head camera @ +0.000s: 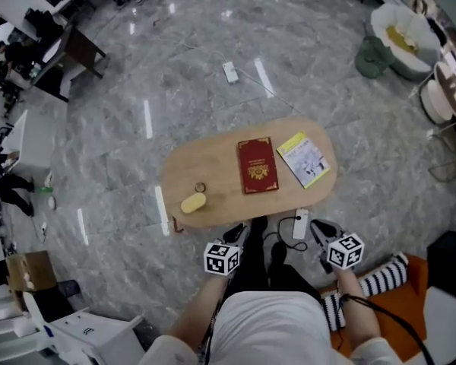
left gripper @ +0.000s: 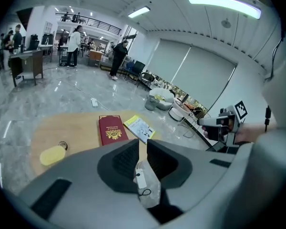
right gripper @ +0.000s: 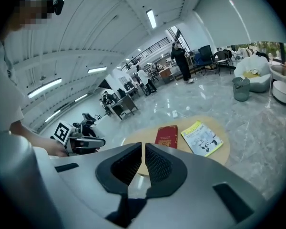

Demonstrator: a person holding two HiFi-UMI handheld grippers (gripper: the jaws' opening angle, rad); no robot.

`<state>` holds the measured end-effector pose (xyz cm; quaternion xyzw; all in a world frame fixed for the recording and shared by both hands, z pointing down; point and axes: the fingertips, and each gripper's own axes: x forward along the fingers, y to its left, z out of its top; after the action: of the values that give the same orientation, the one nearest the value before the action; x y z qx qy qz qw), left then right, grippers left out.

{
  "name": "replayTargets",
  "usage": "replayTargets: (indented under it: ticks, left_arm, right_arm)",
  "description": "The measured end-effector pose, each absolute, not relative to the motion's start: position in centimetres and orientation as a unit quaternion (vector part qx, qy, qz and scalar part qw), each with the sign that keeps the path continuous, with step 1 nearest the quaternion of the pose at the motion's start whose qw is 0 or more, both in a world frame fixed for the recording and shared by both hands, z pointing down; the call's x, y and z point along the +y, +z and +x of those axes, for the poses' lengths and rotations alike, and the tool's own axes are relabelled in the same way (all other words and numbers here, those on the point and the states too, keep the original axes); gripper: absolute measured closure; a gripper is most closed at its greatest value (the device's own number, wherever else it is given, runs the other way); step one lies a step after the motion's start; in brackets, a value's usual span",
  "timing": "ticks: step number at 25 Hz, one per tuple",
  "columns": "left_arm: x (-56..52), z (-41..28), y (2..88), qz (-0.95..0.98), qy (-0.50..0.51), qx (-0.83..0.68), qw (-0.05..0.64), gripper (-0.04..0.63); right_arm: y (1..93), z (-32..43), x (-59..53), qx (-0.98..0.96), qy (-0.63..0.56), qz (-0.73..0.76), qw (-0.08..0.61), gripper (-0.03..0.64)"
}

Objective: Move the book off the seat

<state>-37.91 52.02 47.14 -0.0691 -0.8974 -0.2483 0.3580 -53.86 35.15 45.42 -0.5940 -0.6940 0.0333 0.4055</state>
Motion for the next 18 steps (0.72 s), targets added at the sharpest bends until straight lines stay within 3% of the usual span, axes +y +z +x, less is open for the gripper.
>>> replayTargets:
  ticks: [6, 18]
  left_arm:
    - [49.4, -36.4, 40.4, -0.077, -0.236, -0.916, 0.317, 0.591]
    - [47.0, -29.8, 33.3, -0.100, -0.245, -0.925, 0.273, 0.594]
  right_arm:
    - [39.4, -51.6, 33.1, -0.684, 0.040, -0.625, 0.374, 0.568]
    - [31.9, -47.1, 33.1, -0.683, 0.034, -0.650, 0.330, 0.566]
